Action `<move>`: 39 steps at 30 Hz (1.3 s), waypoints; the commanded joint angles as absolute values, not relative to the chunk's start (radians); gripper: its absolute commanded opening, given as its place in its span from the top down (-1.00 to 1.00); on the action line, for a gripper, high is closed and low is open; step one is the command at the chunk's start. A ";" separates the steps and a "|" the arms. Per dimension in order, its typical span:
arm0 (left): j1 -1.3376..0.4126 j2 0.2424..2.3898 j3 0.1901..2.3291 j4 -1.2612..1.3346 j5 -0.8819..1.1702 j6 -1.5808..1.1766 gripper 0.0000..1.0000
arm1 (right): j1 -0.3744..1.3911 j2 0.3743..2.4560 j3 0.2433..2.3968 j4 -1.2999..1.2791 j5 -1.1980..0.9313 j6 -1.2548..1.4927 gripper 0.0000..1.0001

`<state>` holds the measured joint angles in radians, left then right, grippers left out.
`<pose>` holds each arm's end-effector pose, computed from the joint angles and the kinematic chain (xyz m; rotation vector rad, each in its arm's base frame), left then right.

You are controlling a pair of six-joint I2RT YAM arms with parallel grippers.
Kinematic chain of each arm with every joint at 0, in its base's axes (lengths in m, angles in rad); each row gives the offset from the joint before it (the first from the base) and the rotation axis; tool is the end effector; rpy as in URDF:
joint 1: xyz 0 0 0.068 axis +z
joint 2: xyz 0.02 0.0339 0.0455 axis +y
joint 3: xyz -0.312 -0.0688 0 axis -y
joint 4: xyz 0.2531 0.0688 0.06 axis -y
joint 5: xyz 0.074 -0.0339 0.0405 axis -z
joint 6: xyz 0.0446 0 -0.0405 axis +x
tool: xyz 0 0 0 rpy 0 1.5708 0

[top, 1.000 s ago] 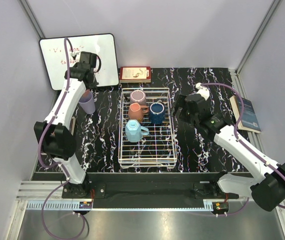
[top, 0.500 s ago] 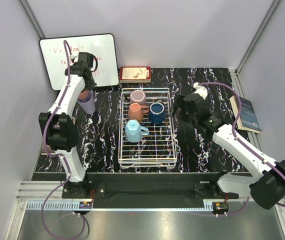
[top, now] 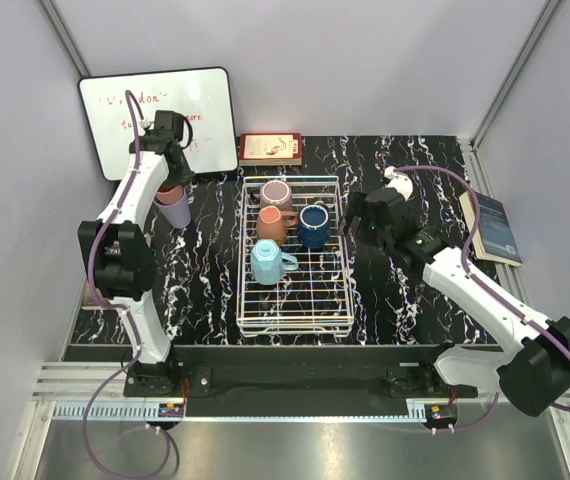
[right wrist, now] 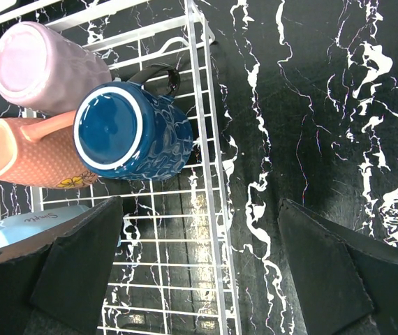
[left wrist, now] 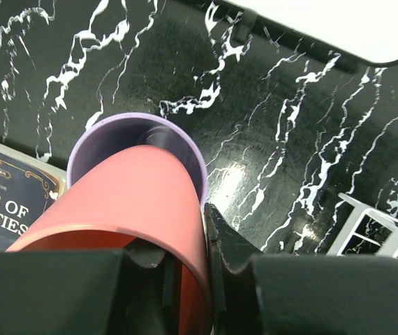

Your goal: Unload the cups from the dish rack

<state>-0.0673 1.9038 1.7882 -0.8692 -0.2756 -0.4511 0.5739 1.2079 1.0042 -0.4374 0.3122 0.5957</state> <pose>0.4448 -0.0178 0.3414 -0.5805 2.4385 0.1421 0.2279 0.1310 0.3431 0.1965 2.1853 0.3185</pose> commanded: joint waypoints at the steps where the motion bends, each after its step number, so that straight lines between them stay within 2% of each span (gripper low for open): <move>1: -0.046 1.910 1.784 -0.828 -0.241 -0.471 0.70 | 0.577 1.212 1.005 -0.402 0.311 0.588 -0.99; 10: -0.037 1.879 1.802 -0.828 -0.236 -0.483 0.41 | 0.577 1.212 1.006 -0.402 0.314 0.586 -1.00; 15: -0.035 1.856 1.815 -0.830 -0.235 -0.488 -0.06 | 0.577 1.213 1.003 -0.402 0.310 0.588 -1.00; 19: -0.037 1.807 1.816 -0.828 -0.239 -0.506 -0.22 | 0.577 1.209 1.005 -0.399 0.304 0.586 -1.00; 27: -0.063 1.606 1.735 -0.772 -0.258 -0.563 -0.35 | 0.577 1.219 1.042 -0.397 0.301 0.549 -1.00; 30: -0.136 1.494 1.675 -0.738 -0.297 -0.543 -0.38 | 0.577 1.236 1.069 -0.399 0.291 0.543 -1.00; 34: -0.325 1.411 1.580 -0.736 -0.403 -0.514 -0.41 | 0.584 1.278 1.136 -0.400 0.256 0.526 -0.99; 39: -0.494 1.280 1.419 -0.727 -0.457 -0.529 -0.46 | 0.692 1.357 1.261 -0.458 0.277 0.456 -0.99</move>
<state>-0.4057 1.3586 1.5303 -0.7395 -0.3702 -0.5304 0.6075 1.3106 1.1400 -0.4438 0.2714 0.5304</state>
